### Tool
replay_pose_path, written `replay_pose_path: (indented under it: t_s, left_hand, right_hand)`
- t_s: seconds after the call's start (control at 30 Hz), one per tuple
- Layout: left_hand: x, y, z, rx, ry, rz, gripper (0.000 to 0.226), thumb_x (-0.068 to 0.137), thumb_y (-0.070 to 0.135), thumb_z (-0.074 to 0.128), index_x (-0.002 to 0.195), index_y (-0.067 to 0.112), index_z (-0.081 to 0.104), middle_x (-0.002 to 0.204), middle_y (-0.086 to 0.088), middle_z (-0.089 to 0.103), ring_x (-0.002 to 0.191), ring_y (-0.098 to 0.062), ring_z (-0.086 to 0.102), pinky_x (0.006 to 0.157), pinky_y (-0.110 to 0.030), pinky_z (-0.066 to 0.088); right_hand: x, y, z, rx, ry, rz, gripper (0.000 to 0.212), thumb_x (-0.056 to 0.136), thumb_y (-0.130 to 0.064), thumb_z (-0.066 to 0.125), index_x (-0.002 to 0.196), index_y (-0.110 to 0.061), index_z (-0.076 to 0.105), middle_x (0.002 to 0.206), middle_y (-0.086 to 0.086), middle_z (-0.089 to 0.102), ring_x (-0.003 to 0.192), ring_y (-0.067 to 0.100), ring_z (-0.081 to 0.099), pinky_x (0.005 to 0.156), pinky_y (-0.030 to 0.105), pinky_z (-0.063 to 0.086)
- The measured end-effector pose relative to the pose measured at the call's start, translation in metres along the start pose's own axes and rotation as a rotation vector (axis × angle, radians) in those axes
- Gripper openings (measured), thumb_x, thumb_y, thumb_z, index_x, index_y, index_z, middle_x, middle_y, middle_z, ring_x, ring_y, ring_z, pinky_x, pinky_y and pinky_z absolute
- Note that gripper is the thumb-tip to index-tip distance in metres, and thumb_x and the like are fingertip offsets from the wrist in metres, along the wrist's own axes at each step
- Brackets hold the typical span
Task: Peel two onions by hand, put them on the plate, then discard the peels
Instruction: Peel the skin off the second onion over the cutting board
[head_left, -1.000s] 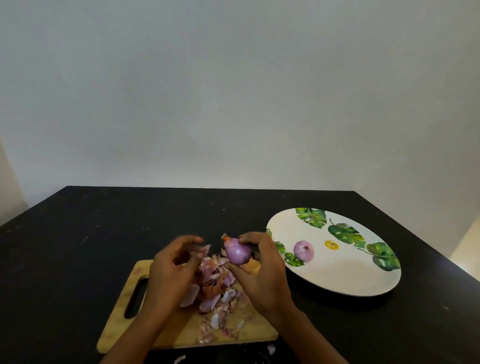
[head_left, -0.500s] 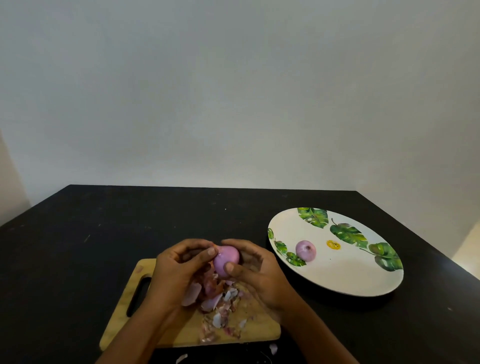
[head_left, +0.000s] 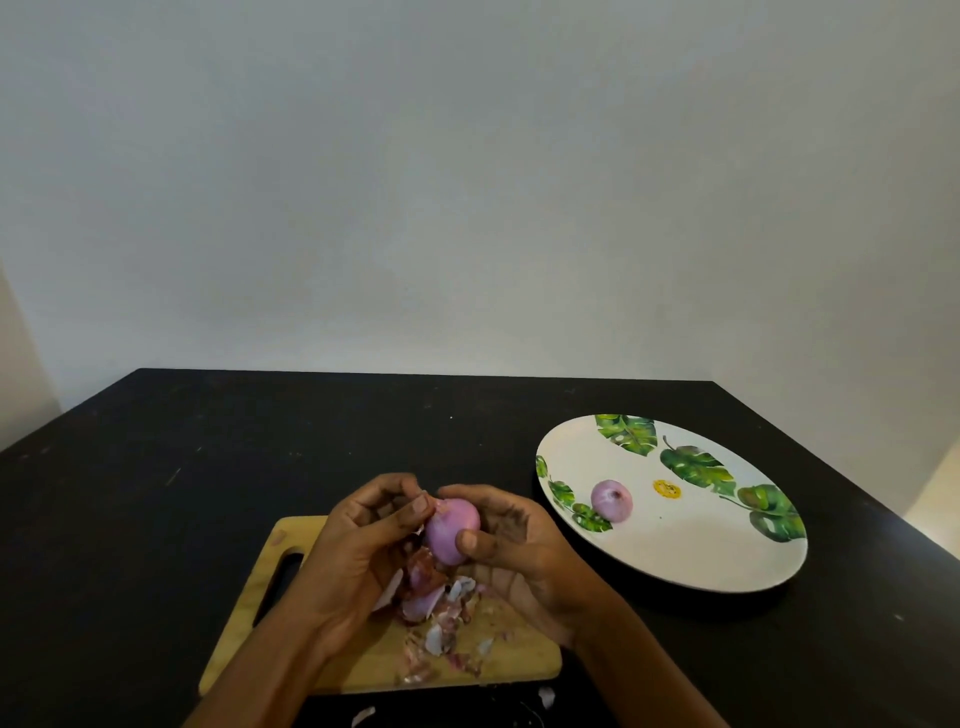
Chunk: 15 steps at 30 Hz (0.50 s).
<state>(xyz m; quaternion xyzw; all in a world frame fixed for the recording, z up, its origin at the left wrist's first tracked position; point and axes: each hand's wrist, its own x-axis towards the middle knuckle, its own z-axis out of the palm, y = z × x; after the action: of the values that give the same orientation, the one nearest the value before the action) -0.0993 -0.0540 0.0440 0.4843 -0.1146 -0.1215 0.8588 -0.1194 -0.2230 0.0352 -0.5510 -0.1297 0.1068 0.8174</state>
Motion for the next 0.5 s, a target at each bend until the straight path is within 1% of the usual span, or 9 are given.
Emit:
replay_pose_path:
  t_s: [0.07,0.13,0.2,0.23,0.3,0.33,0.4,0.5]
  left_hand:
    - [-0.0024,0.0028,0.0009,0.013,-0.067,0.016,0.051,0.030,0.030,0.095,0.066,0.010,0.064,0.071,-0.008,0.061,0.067,-0.016,0.064,0.055,-0.025,0.053]
    - [-0.0040,0.0043,0.0016,0.040,-0.118,0.037,0.048,0.034,0.029,0.094,0.065,0.010,0.063,0.070,-0.007,0.059,0.066,-0.015,0.063,0.055,-0.024,0.052]
    - [-0.0047,0.0060,0.0026,0.060,-0.119,0.079,0.048,0.033,0.029,0.094,0.064,0.012,0.062,0.069,-0.007,0.060,0.064,-0.015,0.063,0.054,-0.024,0.052]
    - [-0.0039,0.0063,0.0029,0.063,-0.098,0.101,0.051,0.031,0.028,0.095,0.067,0.012,0.062,0.068,-0.007,0.061,0.063,-0.015,0.063,0.055,-0.024,0.053]
    - [-0.0016,0.0061,0.0024,0.039,-0.036,0.123,0.064,0.027,0.026,0.096,0.078,0.011,0.060,0.068,-0.008,0.063,0.062,-0.017,0.065,0.054,-0.025,0.054]
    - [-0.0002,0.0053,0.0017,0.025,-0.004,0.127,0.071,0.025,0.026,0.096,0.082,0.010,0.058,0.067,-0.009,0.064,0.062,-0.017,0.065,0.053,-0.025,0.054]
    - [0.0015,0.0038,0.0000,0.037,0.056,0.141,0.078,0.023,0.029,0.096,0.088,0.011,0.057,0.069,-0.009,0.065,0.062,-0.018,0.066,0.053,-0.026,0.054]
    - [0.0017,0.0010,-0.0008,0.128,0.136,0.181,0.081,0.023,0.038,0.095,0.094,0.016,0.061,0.075,-0.010,0.067,0.070,-0.023,0.067,0.059,-0.030,0.055]
  right_hand:
    - [-0.0005,-0.0007,0.0010,0.049,-0.062,0.012,0.039,0.074,-0.007,0.076,0.113,-0.010,0.070,0.119,0.017,0.067,0.111,0.033,0.064,0.087,0.037,0.056]
    - [-0.0012,-0.0010,0.0004,0.115,-0.149,0.041,0.050,0.070,-0.014,0.083,0.117,-0.006,0.068,0.120,0.019,0.065,0.111,0.033,0.063,0.090,0.040,0.055]
    - [-0.0021,-0.0018,-0.0001,0.143,-0.183,0.052,0.053,0.070,-0.013,0.084,0.119,-0.004,0.066,0.121,0.021,0.063,0.113,0.035,0.061,0.092,0.043,0.054]
    - [-0.0022,-0.0013,-0.0005,0.140,-0.168,0.046,0.050,0.071,-0.009,0.081,0.118,-0.005,0.066,0.121,0.021,0.063,0.113,0.036,0.061,0.093,0.043,0.054]
    - [-0.0017,-0.0003,-0.0008,0.106,-0.091,0.029,0.042,0.073,0.002,0.073,0.113,-0.008,0.067,0.117,0.016,0.066,0.110,0.033,0.063,0.088,0.042,0.056]
    - [-0.0006,0.0009,-0.0012,0.078,-0.046,0.019,0.042,0.072,0.005,0.070,0.112,-0.010,0.066,0.114,0.014,0.068,0.108,0.032,0.064,0.086,0.040,0.056]
    - [0.0022,0.0034,-0.0011,-0.011,0.035,-0.016,0.048,0.068,0.007,0.073,0.112,-0.011,0.062,0.112,0.012,0.068,0.108,0.030,0.065,0.084,0.039,0.055]
    - [0.0040,0.0063,0.0004,-0.143,0.125,-0.087,0.055,0.064,0.006,0.079,0.112,-0.012,0.059,0.113,0.010,0.069,0.108,0.028,0.065,0.083,0.037,0.055]
